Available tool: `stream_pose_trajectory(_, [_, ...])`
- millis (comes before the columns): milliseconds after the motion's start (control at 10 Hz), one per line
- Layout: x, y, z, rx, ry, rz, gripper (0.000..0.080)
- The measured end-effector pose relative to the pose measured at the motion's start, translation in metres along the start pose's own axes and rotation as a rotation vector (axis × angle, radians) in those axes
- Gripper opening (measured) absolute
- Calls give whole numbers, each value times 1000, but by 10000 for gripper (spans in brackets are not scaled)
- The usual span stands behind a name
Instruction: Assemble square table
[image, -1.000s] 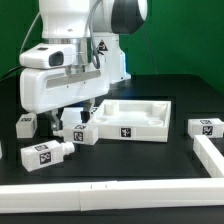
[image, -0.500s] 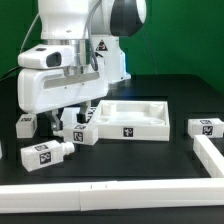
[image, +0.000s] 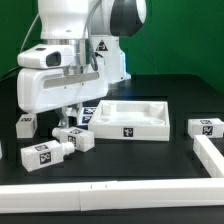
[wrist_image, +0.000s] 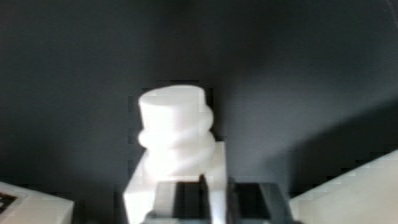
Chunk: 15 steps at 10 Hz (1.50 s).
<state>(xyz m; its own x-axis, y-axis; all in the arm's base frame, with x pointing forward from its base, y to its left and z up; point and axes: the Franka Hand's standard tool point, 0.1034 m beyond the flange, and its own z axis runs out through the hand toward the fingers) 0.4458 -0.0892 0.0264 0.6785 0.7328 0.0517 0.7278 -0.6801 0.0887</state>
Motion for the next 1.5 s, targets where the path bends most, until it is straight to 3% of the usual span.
stream_pose_trajectory(200, [-9,9,-3,-8,-1,8,3])
stream_pose_trajectory(400, [-9,7,-1,-4,-3,22,1])
stream_pose_trajectory(500, [-6,5,-1,8,-5,55,1])
stream_pose_trajectory(600, [10,5,-3,39,-17,47,1])
stream_pose_trajectory(700, [18,15,-8,25,-7,-20,85])
stream_pose_trajectory(900, [14,19,-7,28,-5,-88,394])
stream_pose_trajectory(1000, [14,19,-7,28,-6,-79,394])
stream_pose_trajectory(1100, [14,19,-7,29,-6,-78,562])
stream_pose_trajectory(1200, [14,17,-6,33,-8,-58,562])
stream_pose_trajectory(1300, [17,10,-4,51,-20,-20,633])
stream_pose_trajectory(1500, [19,10,0,58,-26,-14,645])
